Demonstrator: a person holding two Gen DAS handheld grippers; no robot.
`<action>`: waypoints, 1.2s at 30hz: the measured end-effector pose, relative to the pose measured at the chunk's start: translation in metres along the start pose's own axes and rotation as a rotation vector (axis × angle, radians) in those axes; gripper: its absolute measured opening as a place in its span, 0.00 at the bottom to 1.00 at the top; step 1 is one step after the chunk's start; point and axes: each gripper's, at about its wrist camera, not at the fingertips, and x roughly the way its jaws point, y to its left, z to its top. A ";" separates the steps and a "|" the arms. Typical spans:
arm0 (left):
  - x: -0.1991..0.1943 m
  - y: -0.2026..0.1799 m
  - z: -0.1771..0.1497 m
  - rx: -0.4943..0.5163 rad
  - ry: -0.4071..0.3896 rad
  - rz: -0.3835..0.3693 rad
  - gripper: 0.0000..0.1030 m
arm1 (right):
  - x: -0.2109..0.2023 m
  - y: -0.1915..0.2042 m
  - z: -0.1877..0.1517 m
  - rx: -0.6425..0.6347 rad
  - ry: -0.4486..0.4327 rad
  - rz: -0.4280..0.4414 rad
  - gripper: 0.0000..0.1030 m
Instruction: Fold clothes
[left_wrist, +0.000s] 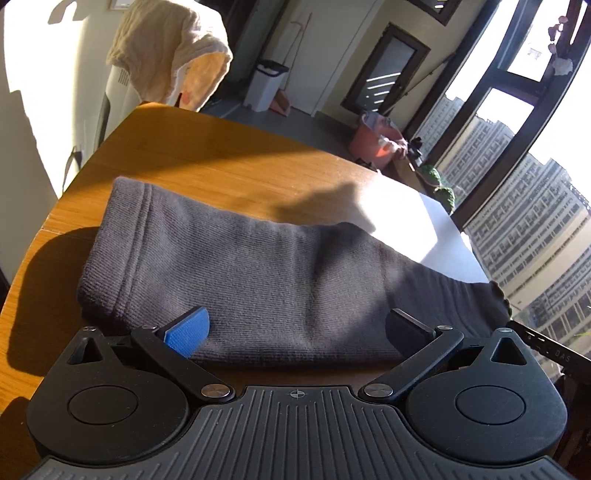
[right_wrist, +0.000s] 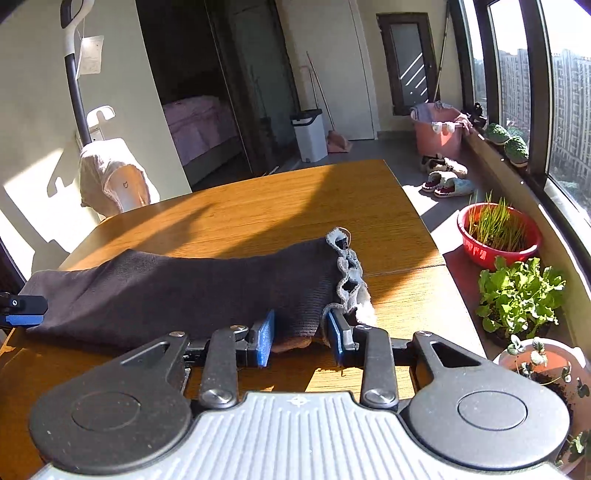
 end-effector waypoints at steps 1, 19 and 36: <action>0.002 0.001 0.002 0.006 -0.003 0.002 1.00 | 0.007 -0.002 0.006 0.017 0.007 0.009 0.32; 0.040 -0.102 0.017 0.239 -0.095 0.040 1.00 | 0.033 -0.005 0.017 0.060 -0.033 0.015 0.38; 0.095 -0.166 -0.029 0.390 -0.043 0.116 1.00 | 0.022 -0.021 0.012 0.171 -0.114 -0.035 0.41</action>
